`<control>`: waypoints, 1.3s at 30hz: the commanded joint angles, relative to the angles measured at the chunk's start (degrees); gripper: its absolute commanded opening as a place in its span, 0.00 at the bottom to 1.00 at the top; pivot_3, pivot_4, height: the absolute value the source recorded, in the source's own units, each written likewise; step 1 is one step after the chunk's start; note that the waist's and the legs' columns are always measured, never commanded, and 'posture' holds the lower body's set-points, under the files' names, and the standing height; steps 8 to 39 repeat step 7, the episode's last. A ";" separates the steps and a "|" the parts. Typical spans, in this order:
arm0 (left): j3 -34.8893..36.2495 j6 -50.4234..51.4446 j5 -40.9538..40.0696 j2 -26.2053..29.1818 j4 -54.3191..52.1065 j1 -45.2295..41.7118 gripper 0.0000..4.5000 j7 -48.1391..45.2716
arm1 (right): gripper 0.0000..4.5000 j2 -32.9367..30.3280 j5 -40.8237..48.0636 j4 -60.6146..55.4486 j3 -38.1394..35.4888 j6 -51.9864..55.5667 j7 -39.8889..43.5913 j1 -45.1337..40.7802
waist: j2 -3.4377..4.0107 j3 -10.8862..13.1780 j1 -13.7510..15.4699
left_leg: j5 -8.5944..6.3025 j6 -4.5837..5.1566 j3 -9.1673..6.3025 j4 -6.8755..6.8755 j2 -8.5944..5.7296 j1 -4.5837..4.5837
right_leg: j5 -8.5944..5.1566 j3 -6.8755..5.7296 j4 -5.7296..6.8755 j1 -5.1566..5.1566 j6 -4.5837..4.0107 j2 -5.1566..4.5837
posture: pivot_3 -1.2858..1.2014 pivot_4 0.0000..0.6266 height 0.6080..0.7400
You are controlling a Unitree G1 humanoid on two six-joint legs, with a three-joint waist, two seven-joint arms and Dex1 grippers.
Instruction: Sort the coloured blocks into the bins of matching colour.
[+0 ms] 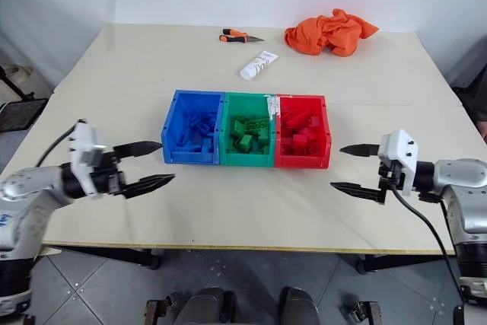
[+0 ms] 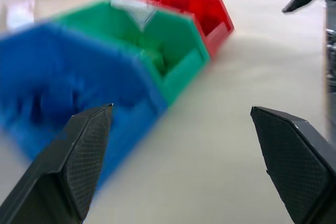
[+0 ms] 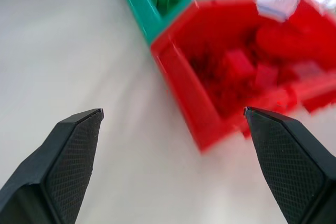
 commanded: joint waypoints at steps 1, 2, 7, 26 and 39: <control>5.76 -2.88 -0.19 1.81 7.13 1.61 0.99 -2.09 | 1.00 -2.04 -0.25 3.64 -3.18 -2.12 0.82 0.09 | 0.00 0.00 -0.22 | 0.00 0.00 0.02 -0.02 0.01 0.01 | 0.00 0.00 -0.01 0.00 -0.01 0.01 | 0.52 0.24 1.00; 5.96 -3.11 -0.33 1.91 7.80 1.84 0.99 -2.65 | 1.00 -2.02 -0.28 4.13 -3.18 -2.33 0.84 0.02 | 0.01 0.00 -0.32 | 0.00 0.00 0.03 -0.03 0.01 0.02 | -0.01 0.01 0.00 -0.01 -0.01 0.01 | 0.52 0.24 1.00; 5.78 -6.52 0.76 1.84 9.71 3.62 0.99 -4.97 | 1.00 -1.38 0.01 4.26 -3.41 -2.38 0.55 0.82 | 0.01 0.00 -0.41 | 0.00 -0.01 0.10 -0.06 0.04 0.01 | -0.01 0.06 0.07 -0.11 -0.01 0.00 | 0.52 0.24 1.00; 5.78 -6.52 0.76 1.84 9.71 3.62 0.99 -4.97 | 1.00 -1.38 0.01 4.26 -3.41 -2.38 0.55 0.82 | 0.01 0.00 -0.41 | 0.00 -0.01 0.10 -0.06 0.04 0.01 | -0.01 0.06 0.07 -0.11 -0.01 0.00 | 0.52 0.24 1.00; 5.78 -6.52 0.76 1.84 9.71 3.62 0.99 -4.97 | 1.00 -1.38 0.01 4.26 -3.41 -2.38 0.55 0.82 | 0.01 0.00 -0.41 | 0.00 -0.01 0.10 -0.06 0.04 0.01 | -0.01 0.06 0.07 -0.11 -0.01 0.00 | 0.52 0.24 1.00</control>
